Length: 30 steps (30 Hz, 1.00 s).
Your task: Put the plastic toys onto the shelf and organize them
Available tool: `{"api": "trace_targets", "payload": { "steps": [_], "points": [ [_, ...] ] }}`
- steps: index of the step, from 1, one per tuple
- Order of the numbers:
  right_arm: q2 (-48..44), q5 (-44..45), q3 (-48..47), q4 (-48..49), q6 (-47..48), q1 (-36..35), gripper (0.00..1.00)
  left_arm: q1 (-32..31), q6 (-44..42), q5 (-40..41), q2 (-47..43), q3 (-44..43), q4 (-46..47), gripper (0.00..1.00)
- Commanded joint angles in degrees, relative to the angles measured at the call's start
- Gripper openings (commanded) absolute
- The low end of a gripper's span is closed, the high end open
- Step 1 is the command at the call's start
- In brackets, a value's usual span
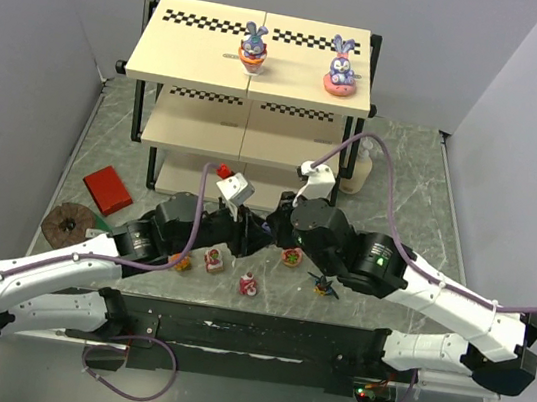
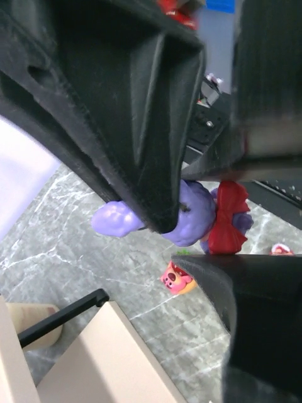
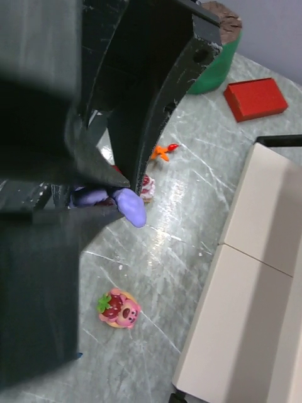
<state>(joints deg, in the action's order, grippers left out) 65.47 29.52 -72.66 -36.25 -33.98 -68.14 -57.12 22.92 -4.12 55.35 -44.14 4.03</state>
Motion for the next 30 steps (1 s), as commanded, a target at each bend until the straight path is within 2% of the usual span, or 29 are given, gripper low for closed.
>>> {"api": "trace_targets", "payload": {
  "steps": [1, 2, 5, 9, 11, 12, 13, 15, 20, 27, 30],
  "points": [
    [-4.82, 0.19, 0.5, 1.71, 2.15, -0.15, 0.58, -0.27, -2.09, -0.01, -0.86, -1.21, 0.46, 0.01],
    [-5.7, 0.1, 0.94, 2.93, 2.86, -0.07, 0.72, -0.27, -2.43, -0.62, -1.12, -1.73, 0.1, 0.01],
    [-10.18, -1.56, 3.66, 6.27, 6.37, -0.15, 0.87, -0.36, -3.75, -4.73, -2.18, -2.96, -1.48, 0.01],
    [-18.25, -9.28, 9.45, 17.05, 13.75, -0.15, 0.89, -0.27, -5.86, -13.26, -4.11, -4.11, -2.98, 0.01],
    [-20.81, -17.09, 11.39, 20.76, 18.67, -0.15, 0.89, -0.27, -6.22, -17.3, -6.21, -4.2, -2.63, 0.01],
    [-22.74, -19.74, 13.06, 22.26, 20.42, -0.06, 0.89, -0.27, -6.3, -22.37, -6.92, -4.2, -2.28, 0.01],
    [-23.54, -25.5, 13.77, 24.97, 23.4, -0.06, 0.89, -0.27, -6.22, -24.51, -8.4, -4.37, -1.84, 0.01],
    [-25.38, -30.98, 15.26, 27.01, 27.1, -0.15, 0.89, -0.27, -5.87, -30.82, -9.91, -4.55, -0.7, 0.01],
    [-26.01, -50.65, 16.85, 34.66, 31.69, -0.15, 0.89, -0.27, -4.02, -39.64, -12.99, -5.95, 0.54, 0.01],
    [-21.71, -61.23, 15.89, 40.37, 33.54, -0.15, 0.89, -0.44, -3.41, -46.59, -14.04, -6.57, 1.59, 0.01],
    [-20.21, -62.73, 15.71, 42.66, 35.1, -0.15, 0.88, -0.53, -3.14, -49.23, -13.43, -6.48, 2.82, 0.01]
  ]
}}
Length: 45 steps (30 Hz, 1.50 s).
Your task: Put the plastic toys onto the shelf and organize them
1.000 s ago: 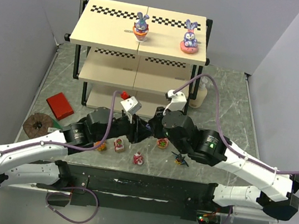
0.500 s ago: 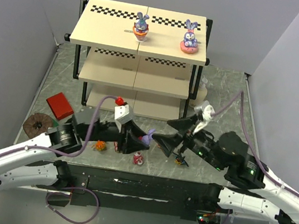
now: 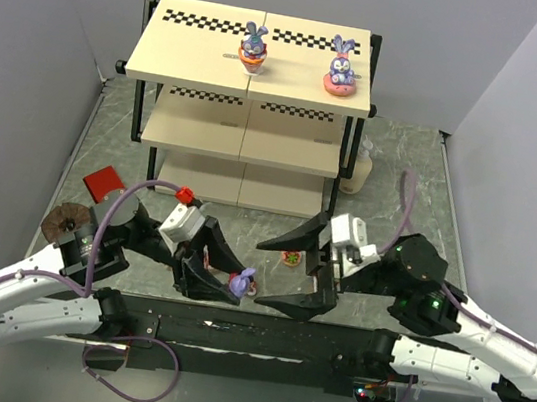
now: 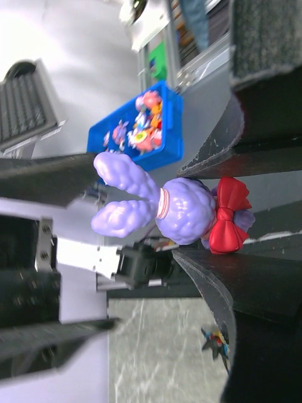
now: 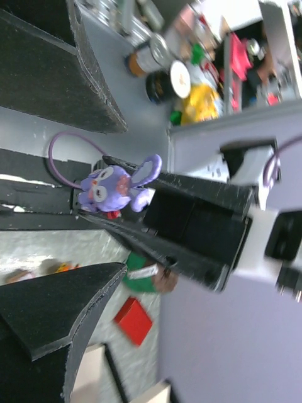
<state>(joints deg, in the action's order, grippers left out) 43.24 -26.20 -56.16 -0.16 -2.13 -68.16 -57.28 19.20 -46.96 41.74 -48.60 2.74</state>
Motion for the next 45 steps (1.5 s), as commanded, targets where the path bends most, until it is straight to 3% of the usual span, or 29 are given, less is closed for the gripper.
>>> {"api": "trace_targets", "payload": {
  "steps": [1, 12, 18, 21, 25, 28, 30, 31, 33, 36, 40, 43, 44, 45],
  "points": [
    [2.37, -7.98, -0.88, 6.93, 3.36, -0.13, 0.88, -0.38, 0.4, -6.48, 0.36, -2.2, 4.03, 0.01],
    [4.48, -14.14, 0.08, 12.11, 3.01, -0.04, 0.58, -1.0, -0.48, -7.36, 1.77, -2.64, 4.29, 0.01],
    [4.83, -15.46, 0.26, 11.42, 3.18, -0.13, 0.31, -1.08, -0.22, -6.39, 1.77, -2.47, 5.08, 0.01],
    [5.45, -16.25, 0.18, 10.62, 3.71, -0.13, 0.33, -1.0, 0.13, -6.56, 1.68, -2.38, 5.87, 0.01],
    [6.33, -16.78, -0.44, 9.92, 4.41, -0.13, 0.47, -1.08, 1.1, -7.71, 1.95, -2.11, 7.18, 0.01],
    [7.29, -17.22, -1.14, 9.57, 4.77, -0.13, 0.48, -1.08, 1.89, -9.02, 2.38, -1.94, 8.68, 0.01],
    [7.73, -17.22, -1.32, 9.74, 4.77, -0.04, 0.38, -1.08, 1.81, -9.03, 2.56, -1.94, 8.77, 0.01],
    [7.91, -17.05, -1.32, 10.18, 4.68, -0.04, 0.25, -1.17, 1.8, -8.94, 2.56, -2.03, 8.77, 0.01],
    [7.56, -16.43, -0.88, 10.8, 4.24, -0.04, 0.12, -1.08, 1.46, -8.59, 2.74, -2.11, 8.25, 0.01],
    [6.59, -15.2, 0.0, 12.11, 3.71, -0.13, 0.06, -1.17, 1.01, -7.71, 3.0, -2.29, 7.28, 0.03],
    [5.1, -13.27, 0.97, 13.52, 2.75, -0.04, 0.0, -1.08, 0.49, -6.05, 3.44, -2.38, 6.14, 0.2],
    [4.31, -11.95, 1.75, 15.1, 2.22, -0.13, 0.0, -1.08, -0.04, -4.11, 3.62, -2.64, 4.82, 0.42],
    [4.3, -11.51, 1.84, 15.54, 1.78, -0.13, 0.0, -1.08, -0.13, -3.41, 3.53, -2.64, 4.55, 0.57],
    [4.13, -10.73, 1.84, 15.81, 0.65, -0.13, 0.0, -1.08, -0.48, -2.71, 3.53, -2.82, 4.12, 0.61]
  ]
}}
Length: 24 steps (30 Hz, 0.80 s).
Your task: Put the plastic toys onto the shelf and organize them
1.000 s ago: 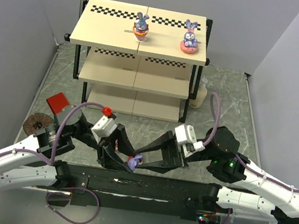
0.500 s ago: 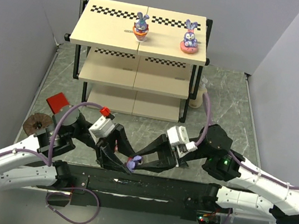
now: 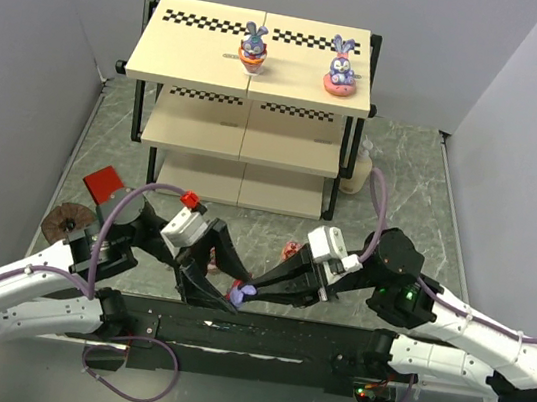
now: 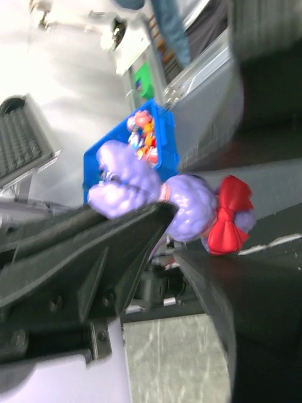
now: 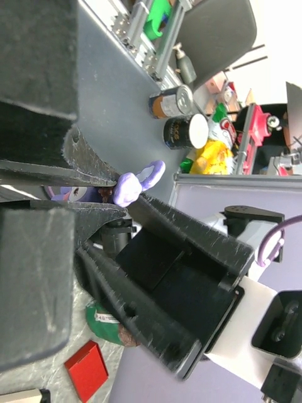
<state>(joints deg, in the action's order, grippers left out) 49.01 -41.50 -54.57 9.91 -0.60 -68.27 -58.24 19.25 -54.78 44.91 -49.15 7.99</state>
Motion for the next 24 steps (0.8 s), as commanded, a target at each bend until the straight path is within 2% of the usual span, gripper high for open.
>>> {"api": "trace_targets", "payload": {
  "steps": [1, 2, 4, 5, 7, 8, 10, 11, 12, 17, 24],
  "points": [
    [-1.9, 5.19, 0.42, 6.17, -1.24, -0.02, 0.0, -0.12, -0.79, 7.21, 0.45, -2.44, -2.87, 0.63],
    [-1.99, 5.81, 0.51, 6.43, -1.85, 0.07, 0.0, -0.12, -1.14, 8.89, 0.36, -2.79, -3.94, 0.71],
    [-2.34, 7.73, 0.51, 6.61, -2.3, 0.07, 0.0, -0.21, -1.75, 12.84, 0.27, -3.5, -5.7, 0.8],
    [-2.43, 8.7, 0.43, 6.52, -2.82, -0.02, 0.0, -0.12, -2.02, 17.47, 0.01, -3.76, -7.62, 0.88],
    [-2.78, 12.12, -0.36, 5.04, -3.0, -0.02, 0.0, -0.21, -2.11, 24.6, -0.52, -4.29, -9.81, 0.96],
    [-2.78, 14.14, -0.71, 4.16, -3.35, -0.02, 0.0, -0.21, -1.93, 32.29, -0.96, -4.47, -11.57, 0.99],
    [-2.26, 21.32, -2.64, 0.12, -3.88, -0.02, 0.0, -0.12, -1.23, 40.51, -1.75, -4.64, -13.34, 0.99],
    [-2.0, 24.33, -3.43, -1.37, -4.14, -0.02, 0.0, -0.12, -0.79, 47.51, -2.71, -4.82, -14.05, 0.97],
    [-1.47, 27.14, -4.31, -2.87, -4.58, -0.02, 0.0, -0.12, -0.53, 50.1, -3.33, -4.73, -14.84, 0.96],
    [2.66, 49.52, -9.06, -9.65, -8.88, -0.02, 0.0, -0.12, 0.53, 58.99, -7.72, -2.19, -13.0, 0.96],
    [10.91, 70.63, -14.69, -14.48, -13.54, -0.02, 0.0, -0.12, 1.41, 69.19, -4.57, -2.71, -13.96, 0.96]
  ]
}}
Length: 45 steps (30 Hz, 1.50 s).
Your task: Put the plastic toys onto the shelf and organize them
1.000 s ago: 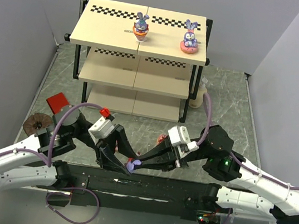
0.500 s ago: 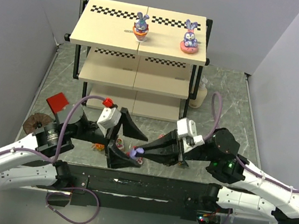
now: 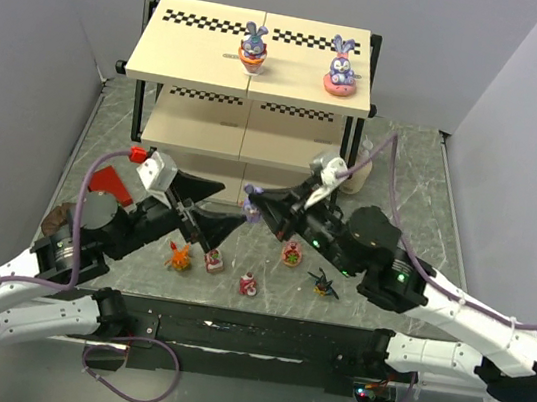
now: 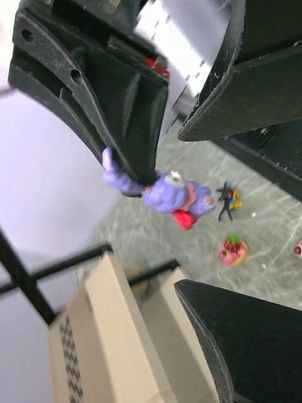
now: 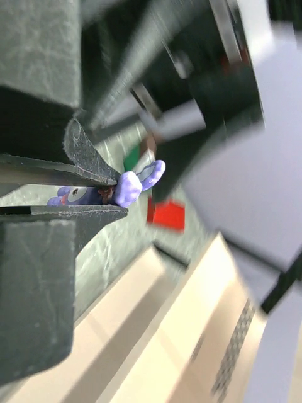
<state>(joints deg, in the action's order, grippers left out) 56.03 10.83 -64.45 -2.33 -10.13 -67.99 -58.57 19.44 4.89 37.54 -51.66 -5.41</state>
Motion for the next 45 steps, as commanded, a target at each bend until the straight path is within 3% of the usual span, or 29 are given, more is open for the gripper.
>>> {"api": "trace_targets", "payload": {
  "steps": [1, 7, 10, 29, 45],
  "points": [
    [4.61, 20.61, -6.2, -2.59, -5.06, -0.31, 0.0, 0.21, 1.04, 9.96, 3.41, -0.28, -0.39, 0.97],
    [9.8, 32.04, -13.15, -9.18, -9.64, -0.22, 0.0, 0.12, 1.04, 11.63, 9.56, -1.25, 1.72, 0.99],
    [11.2, 33.72, -15.53, -11.47, -10.79, -0.22, 0.0, 0.03, 1.12, 13.3, 13.07, -2.57, 2.07, 0.99],
    [14.55, 33.91, -18.44, -16.39, -14.13, -0.31, 0.0, -1.64, -2.48, 14.8, 15.46, -4.33, 8.66, 0.95],
    [13.84, 30.04, -18.0, -16.92, -15.53, -0.3, 0.0, -1.81, -2.83, 17.26, 20.2, -5.47, 11.74, 0.63]
  ]
}}
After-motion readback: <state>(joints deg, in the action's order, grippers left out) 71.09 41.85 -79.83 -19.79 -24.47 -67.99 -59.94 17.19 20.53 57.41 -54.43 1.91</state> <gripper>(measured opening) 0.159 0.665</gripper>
